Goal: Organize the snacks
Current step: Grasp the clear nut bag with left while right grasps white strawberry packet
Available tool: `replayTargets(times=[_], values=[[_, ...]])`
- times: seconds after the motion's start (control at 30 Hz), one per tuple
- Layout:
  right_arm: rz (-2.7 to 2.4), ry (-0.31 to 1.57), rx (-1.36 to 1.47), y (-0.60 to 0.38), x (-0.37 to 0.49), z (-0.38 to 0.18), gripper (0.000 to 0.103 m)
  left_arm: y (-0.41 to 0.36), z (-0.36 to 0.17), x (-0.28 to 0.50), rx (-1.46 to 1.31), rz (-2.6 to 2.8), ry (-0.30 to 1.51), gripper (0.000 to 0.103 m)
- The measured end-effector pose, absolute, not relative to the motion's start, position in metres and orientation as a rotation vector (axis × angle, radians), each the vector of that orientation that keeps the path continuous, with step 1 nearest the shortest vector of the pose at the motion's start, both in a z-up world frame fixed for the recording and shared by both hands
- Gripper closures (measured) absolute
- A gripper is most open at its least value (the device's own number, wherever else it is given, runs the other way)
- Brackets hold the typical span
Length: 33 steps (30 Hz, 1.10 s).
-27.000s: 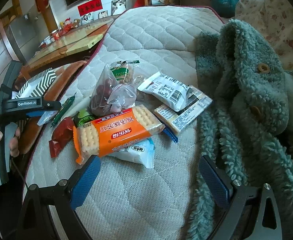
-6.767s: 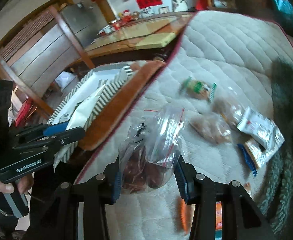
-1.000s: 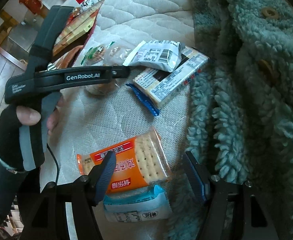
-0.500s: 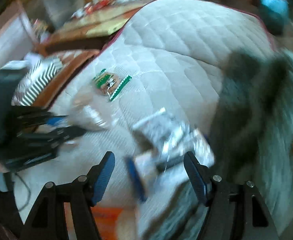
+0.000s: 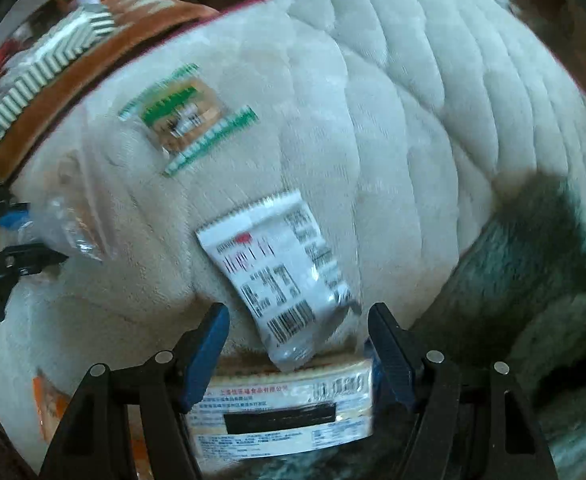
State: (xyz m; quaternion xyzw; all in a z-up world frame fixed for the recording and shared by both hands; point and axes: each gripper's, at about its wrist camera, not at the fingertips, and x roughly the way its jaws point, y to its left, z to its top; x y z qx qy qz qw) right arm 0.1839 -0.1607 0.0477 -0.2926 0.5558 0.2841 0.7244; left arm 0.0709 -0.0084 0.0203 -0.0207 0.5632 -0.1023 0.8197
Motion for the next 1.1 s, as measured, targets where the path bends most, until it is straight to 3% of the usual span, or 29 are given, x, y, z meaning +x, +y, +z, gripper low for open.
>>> replayTargets(times=[0.17,0.27,0.33,0.37,0.67,1.1], values=[[0.702,1.213,-0.769,-0.144,0.197,0.035,0.027,-0.010,0.019,0.070,-0.030,-0.214,1.195,0.080],[0.723,1.289,-0.690,-0.147,0.212,0.024,0.028,-0.011,0.018,0.072,-0.029,-0.217,1.203,0.080],[0.770,1.305,-0.556,-0.155,0.217,0.028,0.050,-0.011,0.017,0.073,-0.028,-0.218,1.204,0.079],[0.758,1.297,-0.510,-0.159,0.216,0.029,0.051,-0.011,0.017,0.073,-0.028,-0.218,1.201,0.079],[0.676,1.149,-0.327,-0.164,0.159,0.066,0.051,0.004,0.029,0.049,-0.061,-0.166,1.188,0.081],[0.552,1.005,-0.275,-0.107,0.033,0.119,0.051,0.060,0.079,-0.024,-0.103,-0.055,1.090,0.081]])
